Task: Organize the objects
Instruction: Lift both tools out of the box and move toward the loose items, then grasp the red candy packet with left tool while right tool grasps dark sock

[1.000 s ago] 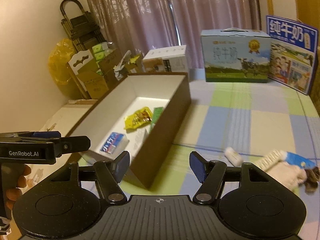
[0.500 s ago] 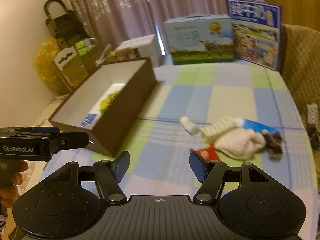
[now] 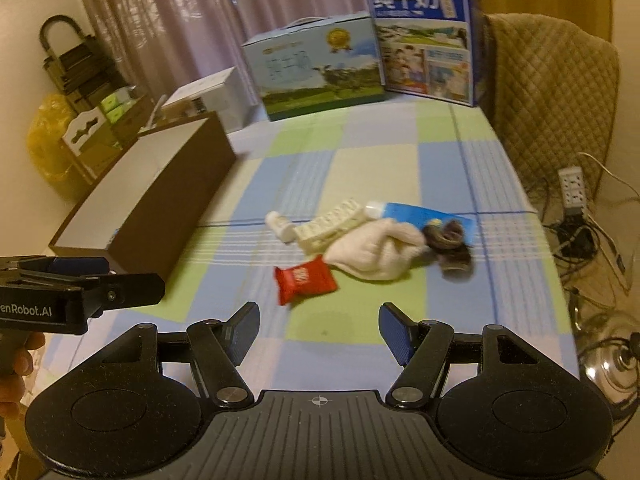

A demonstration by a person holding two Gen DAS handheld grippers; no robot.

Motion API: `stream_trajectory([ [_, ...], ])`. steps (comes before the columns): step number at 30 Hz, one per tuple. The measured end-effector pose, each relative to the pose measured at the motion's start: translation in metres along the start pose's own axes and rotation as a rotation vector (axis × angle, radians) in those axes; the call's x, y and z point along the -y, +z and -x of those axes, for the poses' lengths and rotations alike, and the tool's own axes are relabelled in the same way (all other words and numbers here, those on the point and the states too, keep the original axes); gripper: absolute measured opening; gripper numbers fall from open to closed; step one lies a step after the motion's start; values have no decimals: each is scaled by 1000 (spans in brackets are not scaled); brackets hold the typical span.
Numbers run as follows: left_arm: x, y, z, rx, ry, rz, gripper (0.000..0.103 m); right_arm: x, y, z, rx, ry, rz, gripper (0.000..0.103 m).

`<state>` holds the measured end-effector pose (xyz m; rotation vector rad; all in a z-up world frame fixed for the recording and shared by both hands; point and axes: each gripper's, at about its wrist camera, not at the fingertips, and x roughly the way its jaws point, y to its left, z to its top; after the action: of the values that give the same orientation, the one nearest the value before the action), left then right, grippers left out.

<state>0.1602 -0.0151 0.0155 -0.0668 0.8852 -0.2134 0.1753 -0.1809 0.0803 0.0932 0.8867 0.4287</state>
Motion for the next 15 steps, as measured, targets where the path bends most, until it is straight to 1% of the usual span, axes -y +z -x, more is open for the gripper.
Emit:
stream_trajectory([
  [6,21,-2,-14,-10,-30,-36,100,23,-1,0,-3,-23,-41,63],
  [10,30,-4,-30,-35,-42,-65,95,37,-4,-3,-12,-42,-65,63],
  [15,41,-4,-56,-41,-56,-138,88,57,-7,-7,-12,-68,-110,63],
])
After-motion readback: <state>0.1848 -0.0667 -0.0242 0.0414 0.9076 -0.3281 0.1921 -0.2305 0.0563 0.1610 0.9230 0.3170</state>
